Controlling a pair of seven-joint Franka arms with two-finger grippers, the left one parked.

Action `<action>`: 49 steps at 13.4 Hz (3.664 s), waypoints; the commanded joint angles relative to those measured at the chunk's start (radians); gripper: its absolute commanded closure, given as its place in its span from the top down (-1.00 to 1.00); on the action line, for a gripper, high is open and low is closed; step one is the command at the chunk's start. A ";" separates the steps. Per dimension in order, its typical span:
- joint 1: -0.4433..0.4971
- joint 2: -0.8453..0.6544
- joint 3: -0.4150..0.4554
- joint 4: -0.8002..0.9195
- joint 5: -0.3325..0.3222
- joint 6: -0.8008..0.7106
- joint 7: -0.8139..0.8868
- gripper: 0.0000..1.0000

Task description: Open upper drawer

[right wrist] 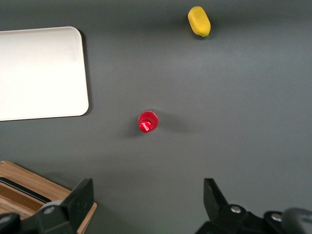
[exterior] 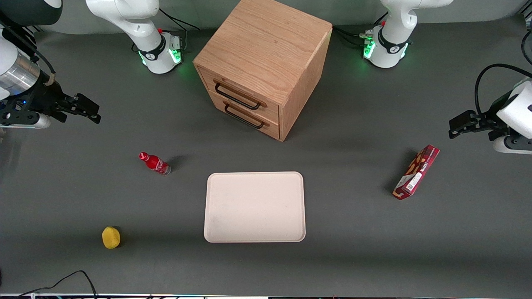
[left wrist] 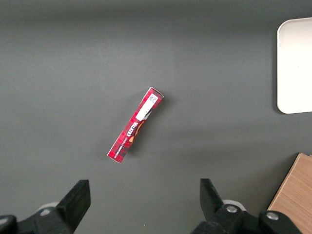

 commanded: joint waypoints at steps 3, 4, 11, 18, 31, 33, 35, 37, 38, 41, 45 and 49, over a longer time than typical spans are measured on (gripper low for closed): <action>0.005 0.016 -0.006 0.036 0.017 -0.019 0.009 1.00; 0.005 0.016 -0.005 0.042 0.017 -0.019 0.011 1.00; 0.014 0.010 0.114 0.102 0.058 -0.083 -0.155 1.00; 0.019 0.075 0.271 0.148 0.300 -0.108 -0.337 1.00; 0.028 0.277 0.397 -0.040 0.417 0.004 -0.606 1.00; 0.030 0.280 0.414 -0.088 0.417 0.064 -0.605 1.00; 0.031 0.284 0.418 -0.111 0.417 0.098 -0.603 1.00; 0.036 0.284 0.434 -0.134 0.419 0.133 -0.600 1.00; 0.036 0.284 0.440 -0.145 0.419 0.151 -0.586 1.00; 0.037 0.286 0.466 -0.180 0.419 0.210 -0.568 1.00; 0.037 0.286 0.483 -0.221 0.419 0.266 -0.566 1.00; 0.043 0.301 0.483 -0.228 0.408 0.300 -0.568 1.00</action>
